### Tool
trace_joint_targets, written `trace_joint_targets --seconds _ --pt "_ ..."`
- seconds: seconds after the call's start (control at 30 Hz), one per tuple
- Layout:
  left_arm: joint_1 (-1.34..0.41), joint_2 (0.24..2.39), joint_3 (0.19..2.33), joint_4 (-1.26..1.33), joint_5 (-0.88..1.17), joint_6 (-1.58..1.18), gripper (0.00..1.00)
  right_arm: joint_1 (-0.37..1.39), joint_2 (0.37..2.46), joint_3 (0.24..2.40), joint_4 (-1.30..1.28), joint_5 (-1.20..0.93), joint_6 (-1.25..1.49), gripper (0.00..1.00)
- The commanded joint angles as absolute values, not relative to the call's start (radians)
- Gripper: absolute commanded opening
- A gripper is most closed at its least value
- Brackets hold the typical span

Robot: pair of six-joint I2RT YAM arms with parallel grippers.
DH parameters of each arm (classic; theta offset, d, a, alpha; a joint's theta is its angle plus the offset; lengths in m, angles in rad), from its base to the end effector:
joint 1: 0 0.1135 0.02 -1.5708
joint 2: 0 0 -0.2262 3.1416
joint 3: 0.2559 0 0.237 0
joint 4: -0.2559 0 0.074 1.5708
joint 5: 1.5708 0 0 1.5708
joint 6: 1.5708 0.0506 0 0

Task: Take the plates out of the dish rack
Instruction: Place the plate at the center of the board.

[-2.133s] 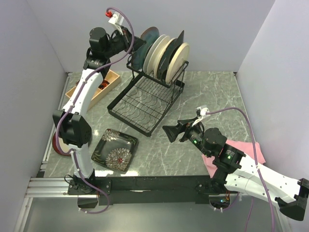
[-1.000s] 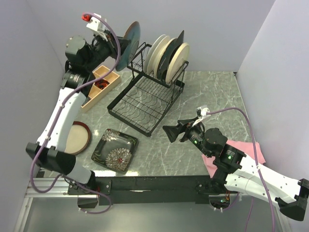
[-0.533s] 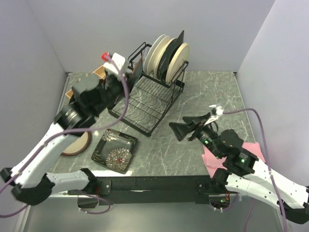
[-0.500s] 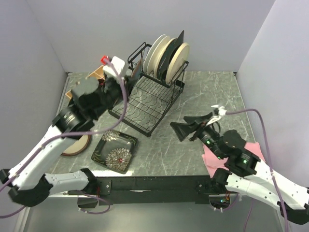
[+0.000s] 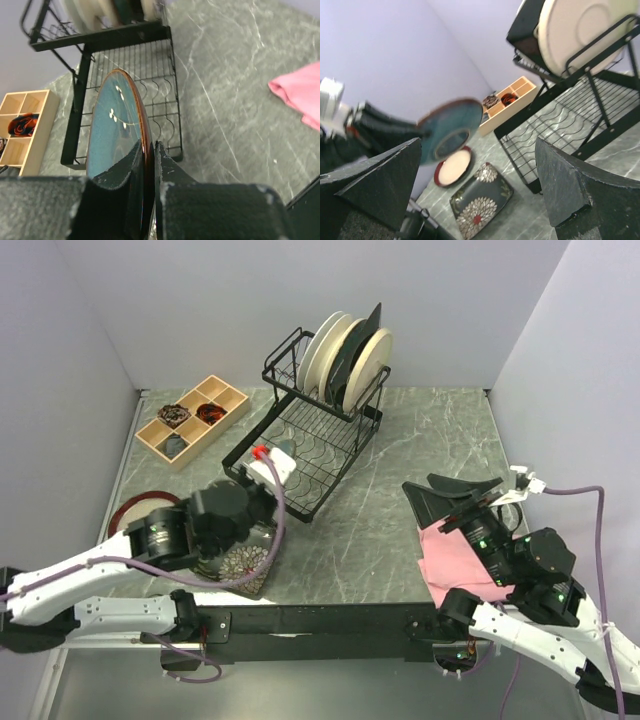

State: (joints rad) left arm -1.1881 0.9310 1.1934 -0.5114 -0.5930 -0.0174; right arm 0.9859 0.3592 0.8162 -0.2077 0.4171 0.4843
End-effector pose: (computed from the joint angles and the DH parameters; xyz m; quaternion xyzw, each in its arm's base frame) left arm 0.1021 -0.1780 0.3838 0.2676 0.7284 -0.1428 0.6144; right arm 0.0745 0.0754 0.3777 0.0093 0.6222 0.4238 0.6582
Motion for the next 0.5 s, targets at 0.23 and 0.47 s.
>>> trace_joint_targets --seconds 0.23,0.47 --pt "-1.621 1.093 1.189 -0.266 -0.936 0.008 0.01 0.991 0.288 0.902 -0.316 0.575 0.48 1.0" --pt "-1.724 1.235 1.106 -0.066 -0.937 0.055 0.01 0.991 0.265 0.956 -0.388 0.624 0.48 1.0"
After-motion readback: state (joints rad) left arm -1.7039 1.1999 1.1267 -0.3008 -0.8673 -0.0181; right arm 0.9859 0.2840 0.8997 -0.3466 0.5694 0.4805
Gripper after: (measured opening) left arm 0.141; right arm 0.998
